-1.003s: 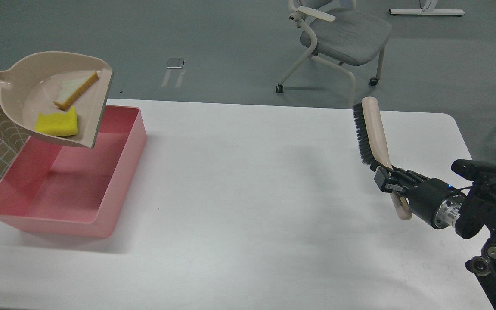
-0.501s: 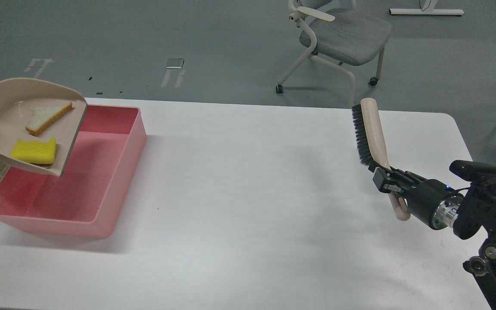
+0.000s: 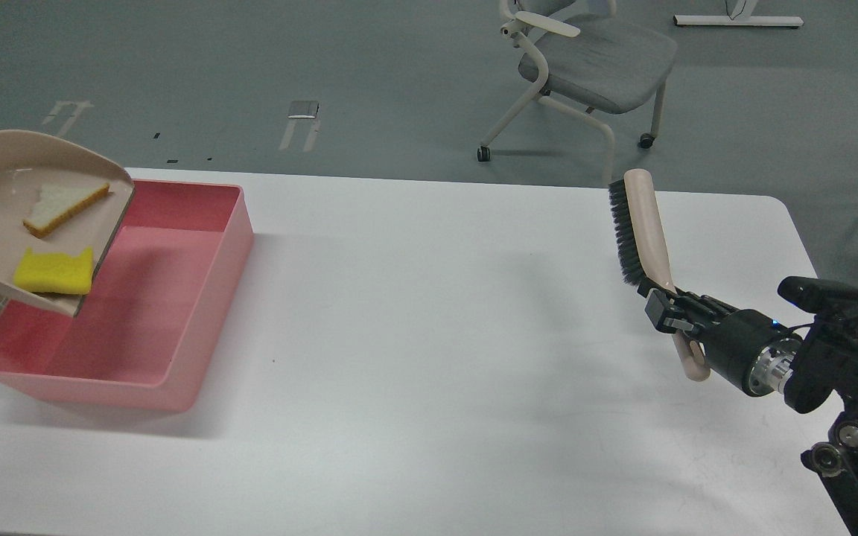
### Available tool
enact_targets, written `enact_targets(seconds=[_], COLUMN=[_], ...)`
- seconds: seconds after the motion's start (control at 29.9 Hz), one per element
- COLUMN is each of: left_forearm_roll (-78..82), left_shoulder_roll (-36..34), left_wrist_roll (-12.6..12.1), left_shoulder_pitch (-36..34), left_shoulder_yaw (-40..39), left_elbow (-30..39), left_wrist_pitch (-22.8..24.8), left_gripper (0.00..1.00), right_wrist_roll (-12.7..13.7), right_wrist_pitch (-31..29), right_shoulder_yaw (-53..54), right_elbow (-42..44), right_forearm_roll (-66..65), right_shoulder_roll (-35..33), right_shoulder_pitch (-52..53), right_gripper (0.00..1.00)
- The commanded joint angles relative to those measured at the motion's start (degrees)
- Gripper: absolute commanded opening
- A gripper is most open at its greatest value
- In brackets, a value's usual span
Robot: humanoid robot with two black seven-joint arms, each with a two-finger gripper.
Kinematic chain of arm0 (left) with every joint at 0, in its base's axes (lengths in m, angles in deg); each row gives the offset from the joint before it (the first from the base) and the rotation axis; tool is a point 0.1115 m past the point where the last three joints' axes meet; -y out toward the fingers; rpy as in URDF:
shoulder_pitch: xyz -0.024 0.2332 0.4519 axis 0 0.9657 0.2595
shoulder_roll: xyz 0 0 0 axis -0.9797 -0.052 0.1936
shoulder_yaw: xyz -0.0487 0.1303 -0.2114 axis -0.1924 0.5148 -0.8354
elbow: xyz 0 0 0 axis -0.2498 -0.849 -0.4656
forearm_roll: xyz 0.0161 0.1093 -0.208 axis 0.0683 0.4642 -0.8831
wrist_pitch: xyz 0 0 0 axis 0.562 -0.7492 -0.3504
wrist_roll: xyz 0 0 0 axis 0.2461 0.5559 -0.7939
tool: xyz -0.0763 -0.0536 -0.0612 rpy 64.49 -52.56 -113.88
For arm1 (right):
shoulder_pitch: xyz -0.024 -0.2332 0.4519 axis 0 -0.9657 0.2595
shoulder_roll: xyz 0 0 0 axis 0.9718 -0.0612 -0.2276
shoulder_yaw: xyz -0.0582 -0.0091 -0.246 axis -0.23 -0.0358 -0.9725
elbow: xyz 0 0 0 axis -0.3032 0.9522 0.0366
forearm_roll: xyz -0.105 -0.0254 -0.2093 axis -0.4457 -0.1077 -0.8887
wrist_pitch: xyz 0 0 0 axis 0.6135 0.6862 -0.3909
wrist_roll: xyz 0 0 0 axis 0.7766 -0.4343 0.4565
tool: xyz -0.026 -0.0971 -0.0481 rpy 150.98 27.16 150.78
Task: Sweep and dump garbage into bin
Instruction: 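Tilt the dustpan to dump sponge and paper into the bin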
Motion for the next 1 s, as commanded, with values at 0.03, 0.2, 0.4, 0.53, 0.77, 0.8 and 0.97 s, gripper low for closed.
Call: enact_targets(seconds=[0.03,0.2,0.4,0.53,0.77,0.8,0.97], left_forearm_roll=[4.7,5.1,7.0,7.1,7.2,7.3,8.0], left_shoulder_roll=[0.3,0.2,-0.1,-0.4,-0.6,-0.6,-0.6], left_wrist_roll=[0.0,0.0,0.0,0.0,0.0,0.0,0.0], left_shoulder_pitch=[0.0,-0.1,-0.3,-0.3,-0.1,-0.1,-0.1], left_shoulder_yaw=[0.0,-0.1,-0.1,-0.1,0.0,0.0,-0.1], left_elbow=[1.2,1.5,1.5,1.7,1.7,1.7,1.7], left_wrist_pitch=[-3.4,-7.5,-10.5,-11.1,-11.4,-12.1,-13.0], left_gripper=[0.0,0.0,0.0,0.0,0.0,0.0,0.0], right_wrist_roll=[0.0,0.0,0.0,0.0,0.0,0.0,0.0], right_wrist_pitch=[0.0,0.0,0.0,0.0,0.0,0.0,0.0], right_shoulder_yaw=[0.1,0.1,0.1,0.1,0.1,0.1,0.2], right_elbow=[0.0,0.0,0.1,0.5,0.7,0.7,0.7], right_forearm_roll=[0.0,0.0,0.0,0.0,0.0,0.0,0.0], right_shoulder_roll=[-0.1,-0.1,0.0,0.5,0.5,0.6,0.5], right_shoulder_pitch=[0.0,0.0,0.0,0.0,0.2,0.2,0.2], right_gripper=[0.21,0.21,0.21,0.21,0.21,0.21,0.21])
